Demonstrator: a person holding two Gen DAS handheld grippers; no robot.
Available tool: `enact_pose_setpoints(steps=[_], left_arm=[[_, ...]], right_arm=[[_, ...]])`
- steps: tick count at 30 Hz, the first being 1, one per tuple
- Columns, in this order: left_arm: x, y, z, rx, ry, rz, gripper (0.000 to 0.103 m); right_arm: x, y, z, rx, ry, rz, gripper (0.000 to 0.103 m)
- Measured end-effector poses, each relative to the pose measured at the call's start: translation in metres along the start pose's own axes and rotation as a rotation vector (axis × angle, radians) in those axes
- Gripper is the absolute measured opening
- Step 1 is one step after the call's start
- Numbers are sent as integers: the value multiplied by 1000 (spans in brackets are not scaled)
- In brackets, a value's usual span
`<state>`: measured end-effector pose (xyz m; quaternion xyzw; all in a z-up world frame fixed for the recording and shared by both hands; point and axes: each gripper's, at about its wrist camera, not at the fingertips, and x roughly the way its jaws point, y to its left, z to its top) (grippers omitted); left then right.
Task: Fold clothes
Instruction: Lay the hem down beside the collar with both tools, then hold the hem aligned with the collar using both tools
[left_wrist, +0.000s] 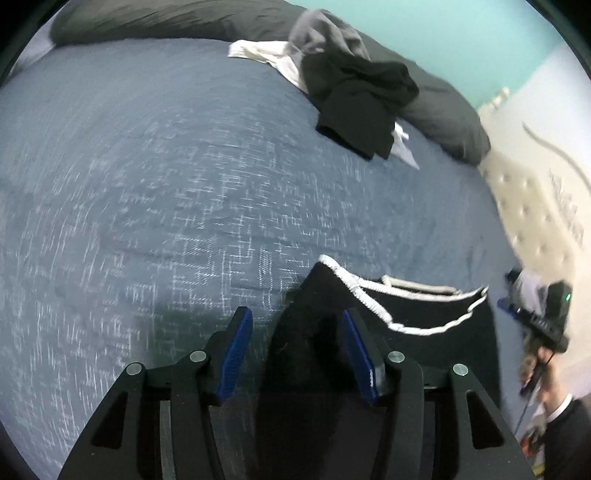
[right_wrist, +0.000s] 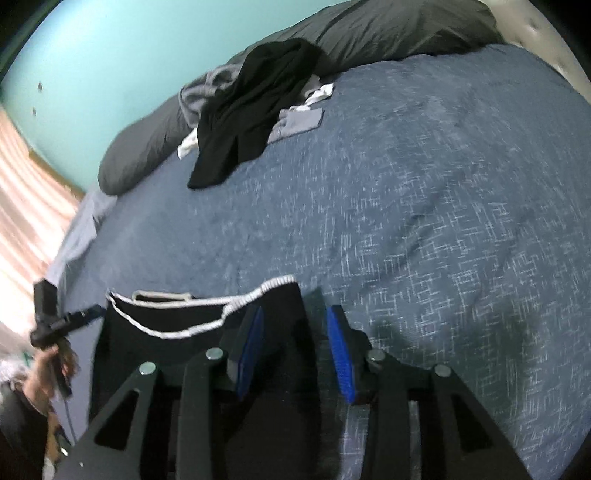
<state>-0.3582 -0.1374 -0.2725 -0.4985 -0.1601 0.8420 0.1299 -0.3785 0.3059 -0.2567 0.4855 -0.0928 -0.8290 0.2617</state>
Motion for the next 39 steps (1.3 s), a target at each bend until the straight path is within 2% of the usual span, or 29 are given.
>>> enact_pose_setpoints(steps=[4, 8, 10, 11, 12, 15, 21, 25, 32, 34, 37, 39], left_arm=[[13, -5, 5, 27, 14, 19, 53], [19, -4, 6, 34, 21, 18, 25], [21, -4, 6, 38, 26, 15, 18], [22, -4, 5, 40, 28, 14, 15], [22, -4, 4, 39, 29, 12, 14], [16, -3, 3, 38, 8, 2, 11], [-2, 5, 6, -4, -29, -3, 8], [3, 9, 7, -22, -24, 12, 8], [15, 13, 7, -41, -5, 26, 8], [19, 14, 7, -47, 0, 30, 8], [18, 14, 7, -50, -4, 34, 10], [14, 14, 7, -57, -13, 33, 13]], right_arm=[[13, 4, -2, -52, -2, -32, 37], [27, 12, -1, -112, 17, -33, 37], [33, 19, -3, -157, 27, -47, 31], [36, 22, -4, -174, 31, -59, 20], [39, 24, -5, -191, 36, -72, 12], [35, 23, -6, -194, 9, -86, 5], [7, 15, 2, -129, -102, -82, 3], [1, 6, 13, -47, -124, -58, 3], [30, -10, 10, 39, -24, -72, 3], [33, -12, 9, 44, -18, -46, 4], [30, -10, 9, 34, -19, -68, 6], [20, -6, 10, 9, -59, -89, 7]])
